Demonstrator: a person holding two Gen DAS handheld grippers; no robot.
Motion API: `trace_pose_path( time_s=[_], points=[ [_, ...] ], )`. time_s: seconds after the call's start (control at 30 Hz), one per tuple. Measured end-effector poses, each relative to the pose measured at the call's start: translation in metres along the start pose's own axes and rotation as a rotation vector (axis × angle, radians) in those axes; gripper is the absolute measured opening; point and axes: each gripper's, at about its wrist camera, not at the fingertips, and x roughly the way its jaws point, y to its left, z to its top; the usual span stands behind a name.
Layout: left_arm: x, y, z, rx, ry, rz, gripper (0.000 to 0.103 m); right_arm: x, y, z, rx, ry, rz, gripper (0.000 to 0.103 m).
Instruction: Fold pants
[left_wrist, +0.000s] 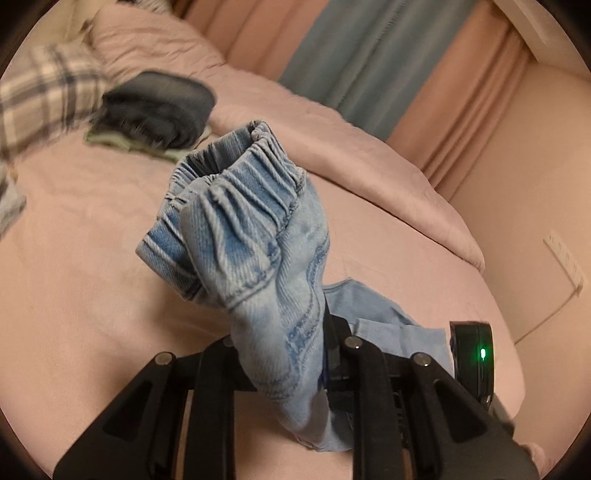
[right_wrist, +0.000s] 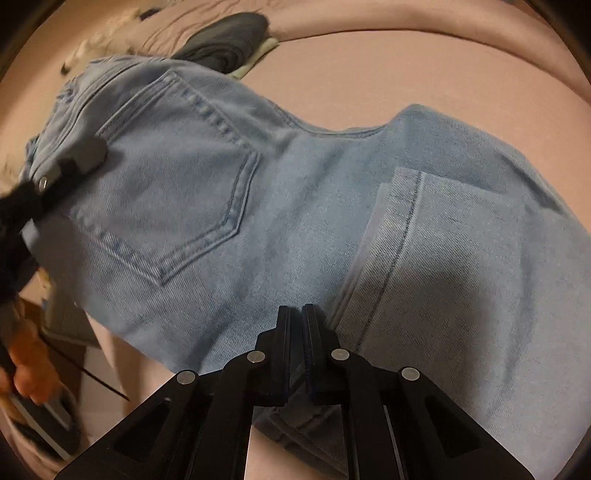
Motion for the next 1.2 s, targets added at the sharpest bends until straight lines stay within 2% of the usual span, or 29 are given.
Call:
trace_pose_path(
  time_s=[0.07,0.13,0.17,0.2,0.27,0.37,0.43,0.5,0.53,0.57,0.6,0.63,0.7,0.8,0.9,1.0,1.03,1.07,1.13,1.2],
  points=[
    [-0.005,-0.014,0.002,0.048,-0.009,-0.013,0.020,-0.015,-0.011,-0.003,0.077,-0.026,0.084,0.009],
    [-0.007,-0.034,0.001,0.125,-0.012,-0.011,0.020,-0.041,-0.026,-0.012,0.130,-0.107,0.147,0.015],
    [-0.006,-0.044,-0.001,0.165,-0.009,-0.009,0.020,-0.052,-0.036,-0.017,0.159,-0.141,0.155,0.023],
    [-0.004,-0.055,-0.004,0.202,-0.005,-0.014,0.020,-0.059,-0.044,-0.020,0.187,-0.160,0.161,0.036],
    [0.000,-0.073,-0.010,0.255,0.006,-0.035,0.020,-0.077,-0.073,-0.033,0.291,-0.209,0.205,0.050],
    [0.014,-0.104,-0.024,0.346,0.043,-0.062,0.020,-0.092,-0.113,-0.056,0.444,-0.273,0.329,0.051],
    [0.025,-0.121,-0.034,0.397,0.079,-0.068,0.022,-0.097,-0.137,-0.075,0.563,-0.331,0.438,0.056],
    [0.042,-0.134,-0.046,0.447,0.136,-0.088,0.025,-0.098,-0.157,-0.090,0.668,-0.376,0.550,0.066],
    [0.052,-0.141,-0.053,0.477,0.180,-0.097,0.035,-0.097,-0.167,-0.100,0.728,-0.402,0.615,0.066],
    [0.065,-0.148,-0.063,0.508,0.230,-0.089,0.052,-0.095,-0.175,-0.107,0.788,-0.432,0.692,0.066],
    [0.074,-0.151,-0.071,0.528,0.261,-0.076,0.064,-0.091,-0.179,-0.110,0.828,-0.453,0.745,0.066],
    [0.085,-0.153,-0.079,0.550,0.302,-0.065,0.082,-0.088,-0.184,-0.116,0.867,-0.472,0.793,0.066],
    [0.094,-0.155,-0.094,0.578,0.359,-0.069,0.083,-0.083,-0.188,-0.120,0.906,-0.473,0.855,0.069],
    [0.091,-0.152,-0.099,0.629,0.358,-0.070,0.084,-0.082,-0.182,-0.114,0.888,-0.429,0.807,0.070],
    [0.072,-0.136,-0.093,0.588,0.352,-0.120,0.086,-0.084,-0.180,-0.103,0.862,-0.399,0.768,0.074],
    [0.054,-0.108,-0.080,0.503,0.316,-0.129,0.093,-0.089,-0.171,-0.086,0.821,-0.345,0.649,0.074],
    [0.049,-0.101,-0.076,0.475,0.309,-0.113,0.094,-0.090,-0.166,-0.079,0.789,-0.320,0.592,0.074],
    [0.046,-0.087,-0.070,0.423,0.301,-0.085,0.095,-0.091,-0.156,-0.071,0.738,-0.288,0.497,0.074],
    [0.042,-0.071,-0.065,0.342,0.294,-0.062,0.095,-0.090,-0.146,-0.061,0.674,-0.258,0.384,0.066],
    [0.042,-0.048,-0.058,0.251,0.293,-0.036,0.095,-0.088,-0.134,-0.052,0.611,-0.245,0.303,0.051]
  ],
)
